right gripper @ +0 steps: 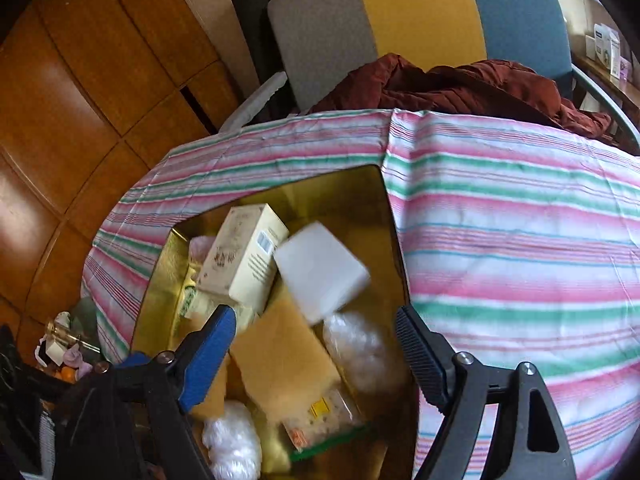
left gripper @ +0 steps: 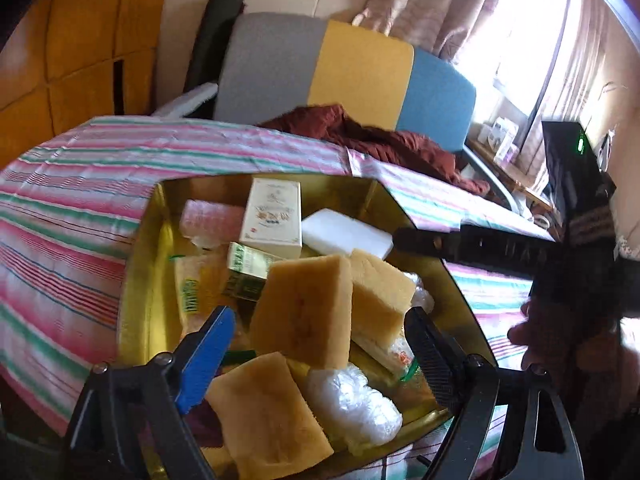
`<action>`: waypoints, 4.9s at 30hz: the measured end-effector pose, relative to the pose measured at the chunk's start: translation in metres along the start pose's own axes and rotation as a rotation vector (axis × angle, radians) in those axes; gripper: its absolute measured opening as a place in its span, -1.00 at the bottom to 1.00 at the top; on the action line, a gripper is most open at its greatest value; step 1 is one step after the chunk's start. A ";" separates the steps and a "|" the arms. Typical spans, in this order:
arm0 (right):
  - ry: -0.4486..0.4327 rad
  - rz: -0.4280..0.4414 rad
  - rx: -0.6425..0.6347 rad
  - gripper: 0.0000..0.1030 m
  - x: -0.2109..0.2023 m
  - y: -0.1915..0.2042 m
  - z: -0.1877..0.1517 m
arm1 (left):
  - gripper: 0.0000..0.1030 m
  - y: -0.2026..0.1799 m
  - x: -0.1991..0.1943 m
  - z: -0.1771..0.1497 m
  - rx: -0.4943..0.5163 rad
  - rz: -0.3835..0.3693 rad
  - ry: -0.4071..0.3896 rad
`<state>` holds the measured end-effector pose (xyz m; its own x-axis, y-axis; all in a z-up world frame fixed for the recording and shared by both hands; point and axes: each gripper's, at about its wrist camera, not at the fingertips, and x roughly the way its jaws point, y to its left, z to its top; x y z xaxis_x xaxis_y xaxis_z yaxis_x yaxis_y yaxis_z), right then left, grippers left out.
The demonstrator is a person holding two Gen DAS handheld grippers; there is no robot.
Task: Organize objects
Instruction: 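Release the white and yellow sponges into the tray, open both tools, then move both tools back over the knitted pouch and purple piece, then grasp the yellow knitted pouch with the left tool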
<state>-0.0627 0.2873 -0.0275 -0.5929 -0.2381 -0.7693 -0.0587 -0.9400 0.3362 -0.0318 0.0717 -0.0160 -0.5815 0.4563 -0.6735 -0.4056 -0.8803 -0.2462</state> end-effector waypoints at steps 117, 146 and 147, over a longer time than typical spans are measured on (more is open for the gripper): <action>-0.518 -0.134 0.888 0.63 -0.219 -0.337 -0.105 | 0.81 -0.403 0.182 -0.003 0.674 -0.522 0.256; -0.275 -0.154 0.882 0.63 -0.192 -0.345 -0.092 | 0.10 -0.250 0.150 -0.036 0.381 -0.399 0.328; -0.214 -0.160 0.839 0.63 -0.188 -0.343 -0.085 | 0.10 -0.249 0.151 -0.035 0.384 -0.402 0.329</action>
<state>0.1372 0.6340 -0.0445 -0.6598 0.0113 -0.7514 -0.6751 -0.4481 0.5860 0.0066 0.3553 -0.0809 -0.1098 0.6232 -0.7743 -0.8058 -0.5120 -0.2977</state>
